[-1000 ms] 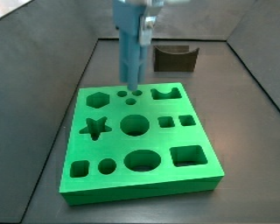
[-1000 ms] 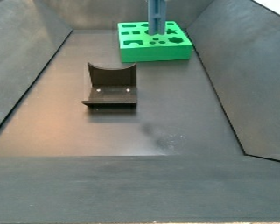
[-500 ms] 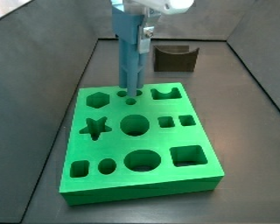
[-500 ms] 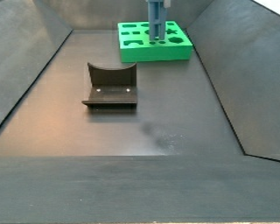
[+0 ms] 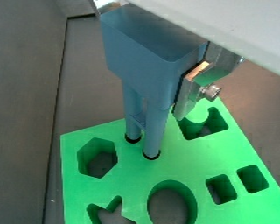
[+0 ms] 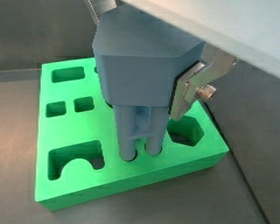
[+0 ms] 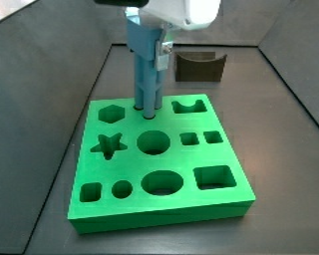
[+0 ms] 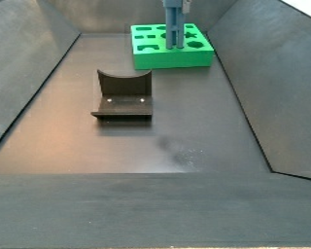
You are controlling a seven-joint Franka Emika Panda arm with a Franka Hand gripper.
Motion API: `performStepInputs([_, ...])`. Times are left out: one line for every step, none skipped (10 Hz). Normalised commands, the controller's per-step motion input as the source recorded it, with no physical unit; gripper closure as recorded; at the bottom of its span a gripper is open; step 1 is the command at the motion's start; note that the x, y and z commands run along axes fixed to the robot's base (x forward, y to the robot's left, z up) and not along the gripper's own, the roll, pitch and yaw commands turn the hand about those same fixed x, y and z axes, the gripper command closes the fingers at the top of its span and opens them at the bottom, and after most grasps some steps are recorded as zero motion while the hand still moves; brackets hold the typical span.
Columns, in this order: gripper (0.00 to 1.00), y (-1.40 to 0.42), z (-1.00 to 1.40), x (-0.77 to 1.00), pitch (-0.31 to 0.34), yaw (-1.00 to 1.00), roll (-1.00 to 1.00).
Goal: Pick up the 3 prong object. Move up. Move to above the board. Insert the 3 prong object.
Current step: Insert the 3 prong object.
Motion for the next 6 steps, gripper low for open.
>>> performStepInputs([1.00,-0.02,-0.30,0.00,-0.056,0.19,0.00])
performStepInputs([1.00,-0.01,-0.26,0.00,-0.056,0.20,0.00])
performStepInputs([1.00,0.00,-0.25,0.00,-0.049,0.18,0.01])
performStepInputs([1.00,0.00,-0.24,0.00,-0.056,0.18,0.01])
performStepInputs([1.00,0.00,-0.13,0.00,-0.049,0.13,0.00])
performStepInputs([1.00,-0.05,-0.29,0.00,-0.066,0.12,0.01])
